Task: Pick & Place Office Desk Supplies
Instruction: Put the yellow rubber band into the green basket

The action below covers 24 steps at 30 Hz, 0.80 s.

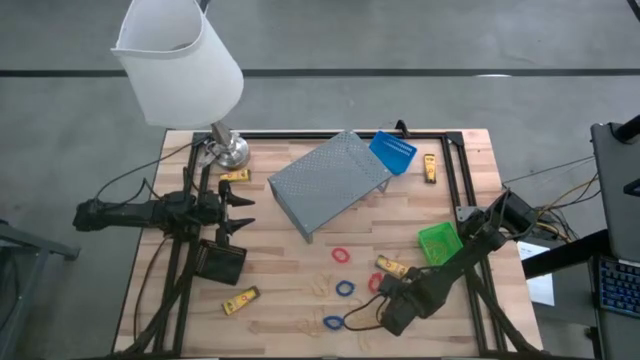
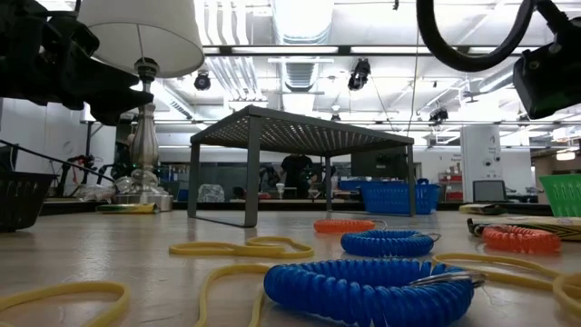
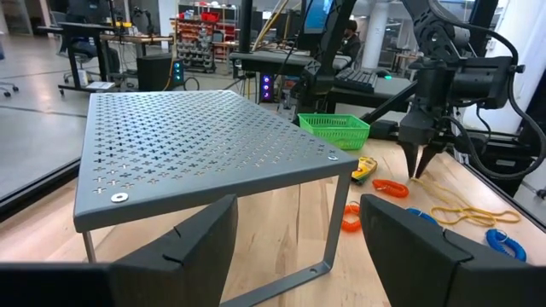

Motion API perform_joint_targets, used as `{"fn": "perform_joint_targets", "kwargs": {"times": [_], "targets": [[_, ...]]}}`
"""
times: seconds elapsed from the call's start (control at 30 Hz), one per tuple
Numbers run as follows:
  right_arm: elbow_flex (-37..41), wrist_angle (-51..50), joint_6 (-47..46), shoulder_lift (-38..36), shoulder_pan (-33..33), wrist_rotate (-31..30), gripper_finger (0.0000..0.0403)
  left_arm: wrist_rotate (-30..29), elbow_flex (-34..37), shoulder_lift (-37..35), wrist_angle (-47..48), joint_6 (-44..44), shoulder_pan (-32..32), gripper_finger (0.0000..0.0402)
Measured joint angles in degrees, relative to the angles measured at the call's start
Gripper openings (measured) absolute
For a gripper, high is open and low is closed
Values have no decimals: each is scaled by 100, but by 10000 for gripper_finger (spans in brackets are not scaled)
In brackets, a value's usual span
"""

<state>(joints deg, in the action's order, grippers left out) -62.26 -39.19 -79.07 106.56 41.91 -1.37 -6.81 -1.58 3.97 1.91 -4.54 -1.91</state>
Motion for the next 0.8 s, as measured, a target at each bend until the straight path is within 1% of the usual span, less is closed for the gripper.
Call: {"fn": "perform_joint_targets", "kwargs": {"times": [0.1,0.33,0.57,0.8], "targets": [[-16,14,11,4,-9,8,11,0,0,0,0,0,1,253],[-203,-233,-1,16,-7,-57,8,0,0,0,0,0,0,253],[-697,-1031,129,11,-7,-476,8,0,0,0,0,0,2,253],[-1317,-2296,124,-9,-2,-632,8,0,0,0,0,0,0,253]]}}
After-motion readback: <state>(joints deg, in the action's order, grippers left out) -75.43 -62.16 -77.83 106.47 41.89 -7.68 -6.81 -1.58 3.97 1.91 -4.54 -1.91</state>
